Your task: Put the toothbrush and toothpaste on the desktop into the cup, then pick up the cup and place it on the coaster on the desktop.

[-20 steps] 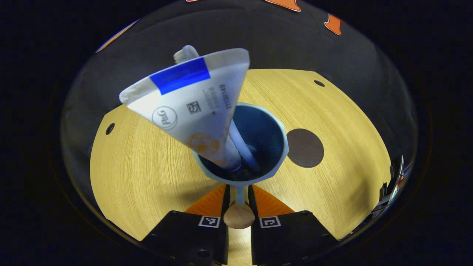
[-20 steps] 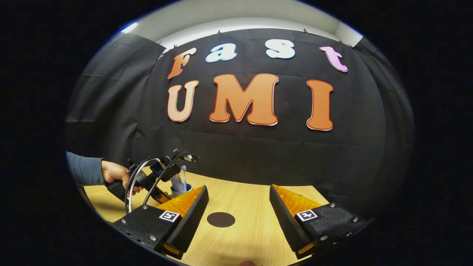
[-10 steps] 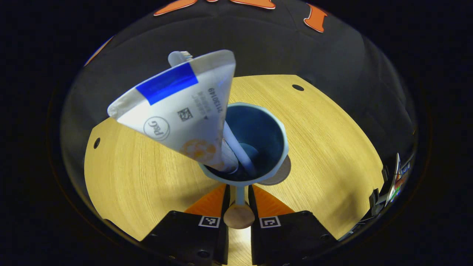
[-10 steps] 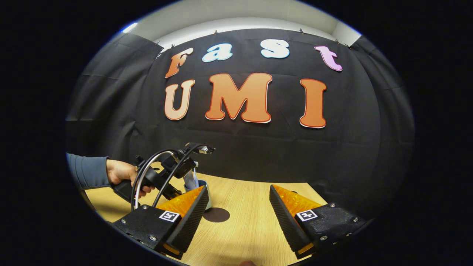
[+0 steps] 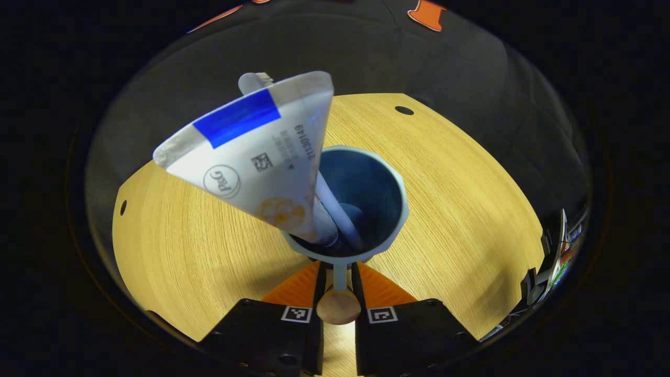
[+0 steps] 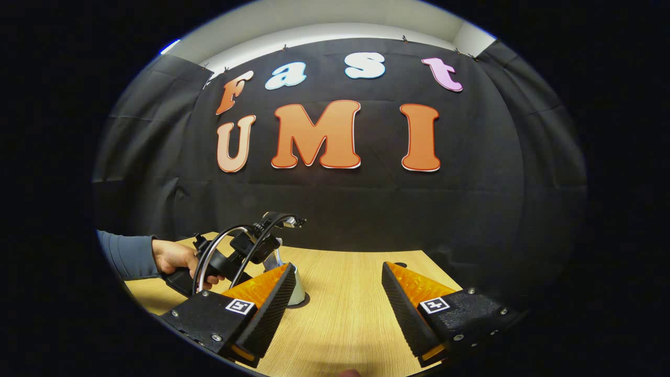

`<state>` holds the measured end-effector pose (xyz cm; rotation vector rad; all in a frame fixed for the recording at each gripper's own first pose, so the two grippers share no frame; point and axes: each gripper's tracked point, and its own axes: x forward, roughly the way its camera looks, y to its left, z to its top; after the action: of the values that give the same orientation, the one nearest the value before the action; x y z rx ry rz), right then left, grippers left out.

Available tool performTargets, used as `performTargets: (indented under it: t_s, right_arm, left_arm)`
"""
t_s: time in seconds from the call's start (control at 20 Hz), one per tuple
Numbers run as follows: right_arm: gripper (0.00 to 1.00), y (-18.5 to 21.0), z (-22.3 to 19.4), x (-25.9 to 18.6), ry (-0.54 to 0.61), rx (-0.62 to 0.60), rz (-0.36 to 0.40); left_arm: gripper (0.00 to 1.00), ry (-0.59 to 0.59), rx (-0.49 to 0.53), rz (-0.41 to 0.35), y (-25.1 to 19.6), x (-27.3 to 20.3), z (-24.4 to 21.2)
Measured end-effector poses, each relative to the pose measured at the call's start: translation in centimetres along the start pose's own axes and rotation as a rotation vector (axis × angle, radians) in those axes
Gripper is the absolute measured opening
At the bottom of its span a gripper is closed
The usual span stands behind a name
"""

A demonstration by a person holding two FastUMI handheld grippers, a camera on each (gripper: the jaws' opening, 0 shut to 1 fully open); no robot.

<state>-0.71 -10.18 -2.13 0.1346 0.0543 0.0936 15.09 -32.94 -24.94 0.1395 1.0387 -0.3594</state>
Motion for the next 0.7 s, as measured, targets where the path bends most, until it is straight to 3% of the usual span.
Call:
performTargets:
  t_s: [0.15,0.3,0.35,0.4,0.55,0.7]
  right_arm:
    - [0.99,-0.5,-0.3,-0.2,0.004,0.013,-0.010]
    - [0.99,-1.0,-0.4,-0.3,0.013,-0.004,-0.029]
    - [0.99,-1.0,-0.1,-0.4,0.007,0.000,-0.027]
    - [0.99,-0.6,0.1,-0.5,0.002,0.008,-0.021]
    - [0.99,0.5,0.7,-0.1,-0.013,0.009,-0.016]
    - [0.99,1.7,1.2,0.3,-0.031,-0.018,-0.025]
  left_arm:
    - [0.26,-0.047,0.020,0.019,-0.9,-4.2,0.8]
    - [0.99,-0.113,0.045,0.054,-2.6,-6.4,2.3]
    - [1.00,-0.144,0.044,0.062,-3.3,-7.3,2.7]
    - [1.00,-0.176,0.045,0.070,-1.1,-8.9,2.0]
    - [1.00,-0.286,0.053,0.110,-3.1,-10.1,2.6]
    - [1.00,-0.425,0.066,0.173,-2.7,-14.9,4.0]
